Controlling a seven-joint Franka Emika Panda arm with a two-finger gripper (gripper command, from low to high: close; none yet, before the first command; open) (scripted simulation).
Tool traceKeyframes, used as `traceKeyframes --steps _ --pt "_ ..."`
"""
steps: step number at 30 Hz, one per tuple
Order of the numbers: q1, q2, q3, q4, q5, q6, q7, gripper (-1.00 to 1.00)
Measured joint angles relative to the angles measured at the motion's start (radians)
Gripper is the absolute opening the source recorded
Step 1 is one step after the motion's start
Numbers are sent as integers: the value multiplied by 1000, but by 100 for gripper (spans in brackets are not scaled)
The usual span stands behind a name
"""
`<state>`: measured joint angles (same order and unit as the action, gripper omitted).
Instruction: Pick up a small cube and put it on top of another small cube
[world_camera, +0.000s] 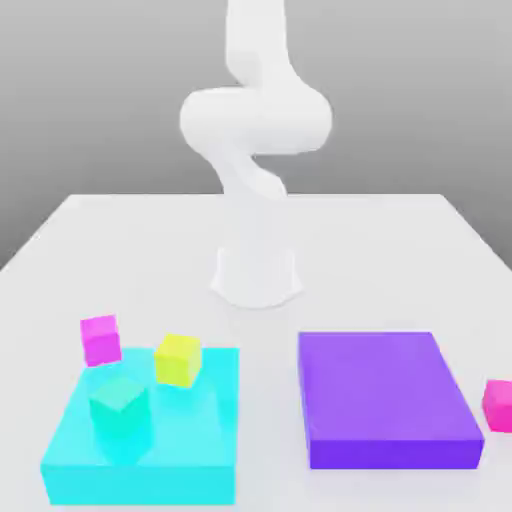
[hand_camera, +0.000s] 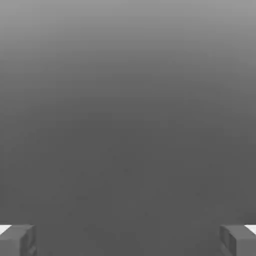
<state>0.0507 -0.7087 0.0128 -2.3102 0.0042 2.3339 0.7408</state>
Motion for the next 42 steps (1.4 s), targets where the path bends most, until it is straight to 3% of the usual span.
traceKeyframes --steps 17,26,31,32,38,42 --pt "300 622 159 -70 -17 231 -371 0" --pt "452 956 225 -104 -143 347 -481 0" --pt "516 1139 170 -77 -234 470 -437 0" --pt "526 1164 158 -72 -245 490 -429 -100" --pt "531 1177 153 -69 -252 499 -424 -100" --pt "497 1079 197 -91 -205 423 -460 -100"
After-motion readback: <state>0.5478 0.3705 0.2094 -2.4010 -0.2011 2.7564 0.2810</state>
